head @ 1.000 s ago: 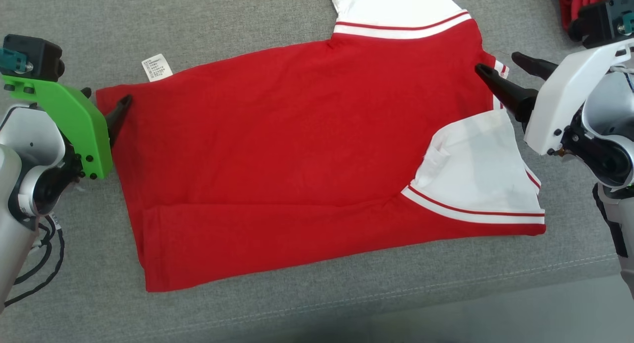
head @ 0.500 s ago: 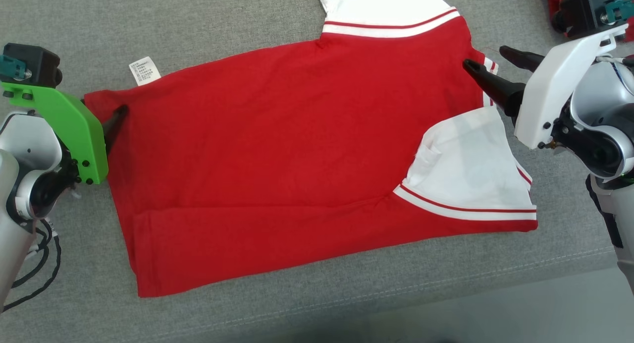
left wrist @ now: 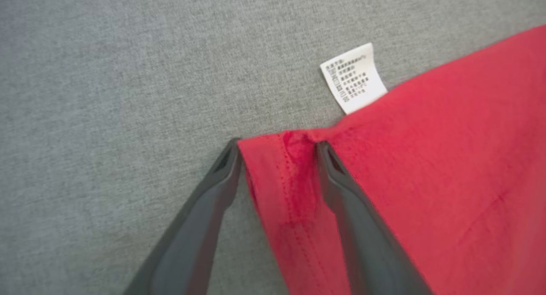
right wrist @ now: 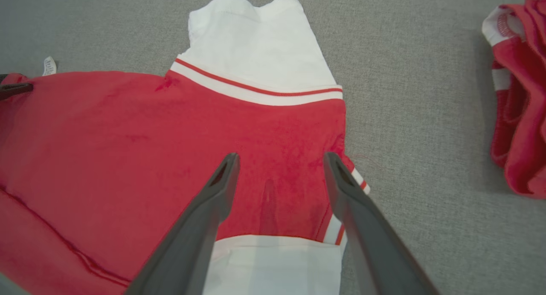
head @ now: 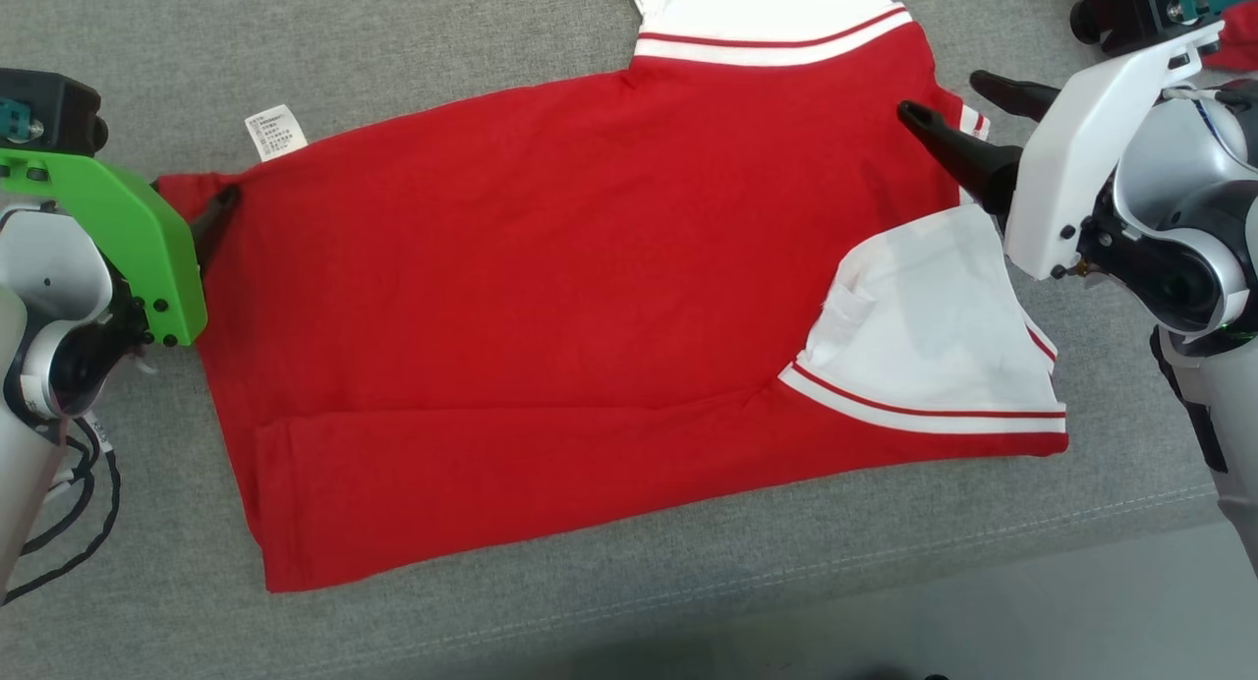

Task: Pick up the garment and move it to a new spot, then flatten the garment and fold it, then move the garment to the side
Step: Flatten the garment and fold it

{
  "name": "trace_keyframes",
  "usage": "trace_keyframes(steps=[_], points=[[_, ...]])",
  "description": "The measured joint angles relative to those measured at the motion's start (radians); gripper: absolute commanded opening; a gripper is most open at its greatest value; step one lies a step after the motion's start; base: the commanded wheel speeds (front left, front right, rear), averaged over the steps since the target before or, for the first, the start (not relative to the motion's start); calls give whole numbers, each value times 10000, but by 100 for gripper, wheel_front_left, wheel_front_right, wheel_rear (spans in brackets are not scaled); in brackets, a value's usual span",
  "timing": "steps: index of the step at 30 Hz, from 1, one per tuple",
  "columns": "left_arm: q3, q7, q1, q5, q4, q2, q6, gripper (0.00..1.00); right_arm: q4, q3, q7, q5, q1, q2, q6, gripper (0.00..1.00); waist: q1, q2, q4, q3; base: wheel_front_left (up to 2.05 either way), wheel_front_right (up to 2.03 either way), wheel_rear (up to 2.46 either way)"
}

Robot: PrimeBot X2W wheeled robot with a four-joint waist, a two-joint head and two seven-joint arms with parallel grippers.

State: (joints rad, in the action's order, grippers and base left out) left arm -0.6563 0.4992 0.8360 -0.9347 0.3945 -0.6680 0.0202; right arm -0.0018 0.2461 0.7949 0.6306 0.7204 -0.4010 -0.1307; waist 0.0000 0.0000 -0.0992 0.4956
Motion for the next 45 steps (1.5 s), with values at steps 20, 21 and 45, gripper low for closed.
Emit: trace_keyframes(steps=[20,21,45], points=[[-280,-963,127,495,-1365,535,-84,0,1820,-247,654,-894,2301,-313,0,100,0,0,987,-23,0,0,0],[-303,-972,127,504,-1475,608,-23,0,2050,-268,698,-1018,2566,-291,0,100,0,0,1088,12,0,0,0],[-1189,-1636,1497,915,-924,2846,-690,0,5841,-198,2161,-2711,5842,-631,0,100,0,0,3721,1471,0,0,0]])
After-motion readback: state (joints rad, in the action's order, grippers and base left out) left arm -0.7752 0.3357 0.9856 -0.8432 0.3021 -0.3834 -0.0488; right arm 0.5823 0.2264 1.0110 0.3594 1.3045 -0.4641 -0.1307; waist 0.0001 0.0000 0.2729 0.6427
